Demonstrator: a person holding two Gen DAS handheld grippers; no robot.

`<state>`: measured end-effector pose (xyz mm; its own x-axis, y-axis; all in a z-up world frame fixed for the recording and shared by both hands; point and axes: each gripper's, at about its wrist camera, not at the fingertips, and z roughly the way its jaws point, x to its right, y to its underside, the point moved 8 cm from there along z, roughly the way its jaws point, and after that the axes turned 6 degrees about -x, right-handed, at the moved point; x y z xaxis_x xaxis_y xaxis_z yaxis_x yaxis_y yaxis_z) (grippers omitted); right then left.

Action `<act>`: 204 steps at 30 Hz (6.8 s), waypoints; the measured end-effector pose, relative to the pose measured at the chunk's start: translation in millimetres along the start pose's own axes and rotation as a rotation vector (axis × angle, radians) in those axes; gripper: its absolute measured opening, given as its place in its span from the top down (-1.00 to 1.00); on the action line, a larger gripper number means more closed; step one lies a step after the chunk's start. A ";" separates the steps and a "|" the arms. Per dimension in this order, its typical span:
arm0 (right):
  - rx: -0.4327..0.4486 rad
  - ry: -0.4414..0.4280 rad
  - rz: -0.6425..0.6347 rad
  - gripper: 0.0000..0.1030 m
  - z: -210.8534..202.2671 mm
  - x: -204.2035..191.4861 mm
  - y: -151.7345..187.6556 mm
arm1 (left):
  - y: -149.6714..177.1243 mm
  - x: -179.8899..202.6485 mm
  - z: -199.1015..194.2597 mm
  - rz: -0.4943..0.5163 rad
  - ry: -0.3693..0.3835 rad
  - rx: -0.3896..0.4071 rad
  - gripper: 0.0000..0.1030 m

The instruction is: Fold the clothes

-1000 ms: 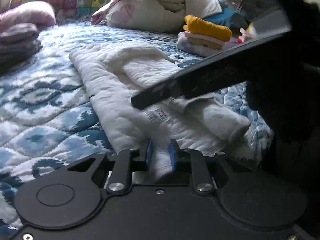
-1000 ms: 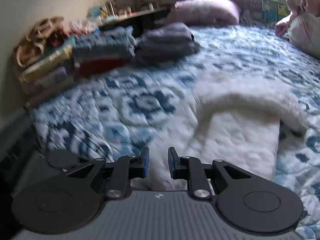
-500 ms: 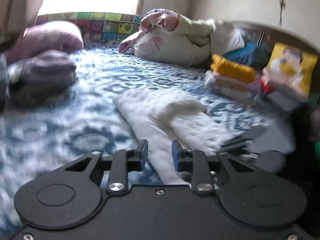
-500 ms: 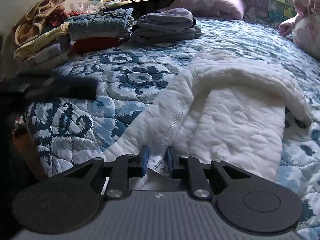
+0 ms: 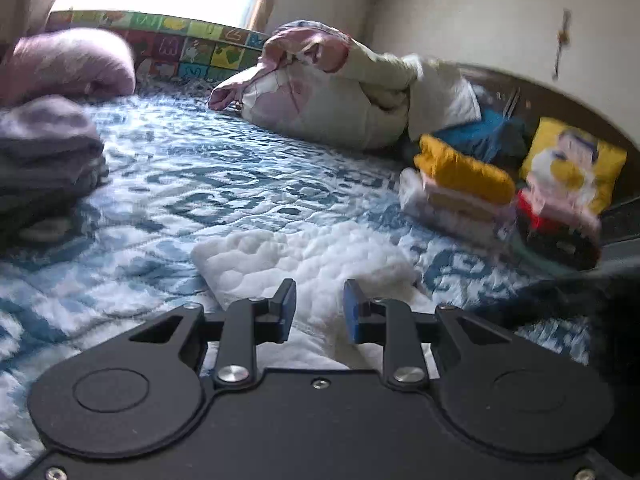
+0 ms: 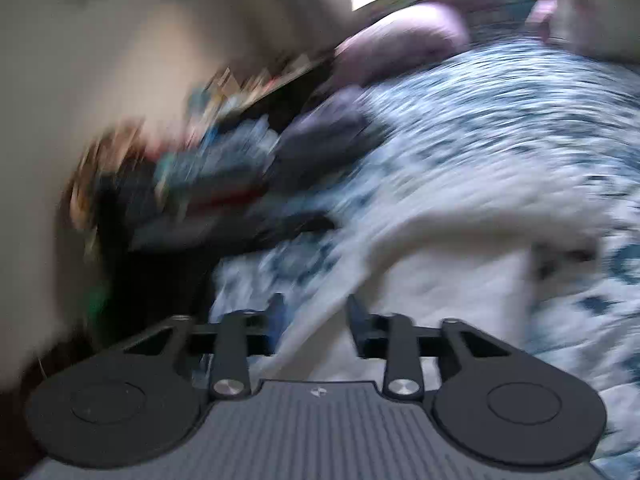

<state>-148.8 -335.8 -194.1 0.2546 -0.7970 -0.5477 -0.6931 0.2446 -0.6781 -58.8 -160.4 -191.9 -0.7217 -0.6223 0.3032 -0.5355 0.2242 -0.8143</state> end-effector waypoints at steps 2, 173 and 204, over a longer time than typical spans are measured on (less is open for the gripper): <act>0.071 0.015 0.160 0.11 -6.3 48.7 -11.2 | -0.5 -6.4 -0.1 -0.032 0.017 0.003 0.56; -0.275 0.343 -1.367 0.81 72.2 -85.2 108.1 | 59.9 13.4 -94.9 0.070 0.138 -0.067 0.56; -0.191 0.329 -0.801 0.67 86.9 -93.1 79.0 | -11.5 -45.5 16.7 -0.269 0.117 0.013 0.25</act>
<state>-168.7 -194.3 -239.3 0.5254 -0.8149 0.2447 -0.4982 -0.5277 -0.6880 -12.4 -147.2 -204.6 -0.6002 -0.5674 0.5638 -0.7097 0.0527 -0.7025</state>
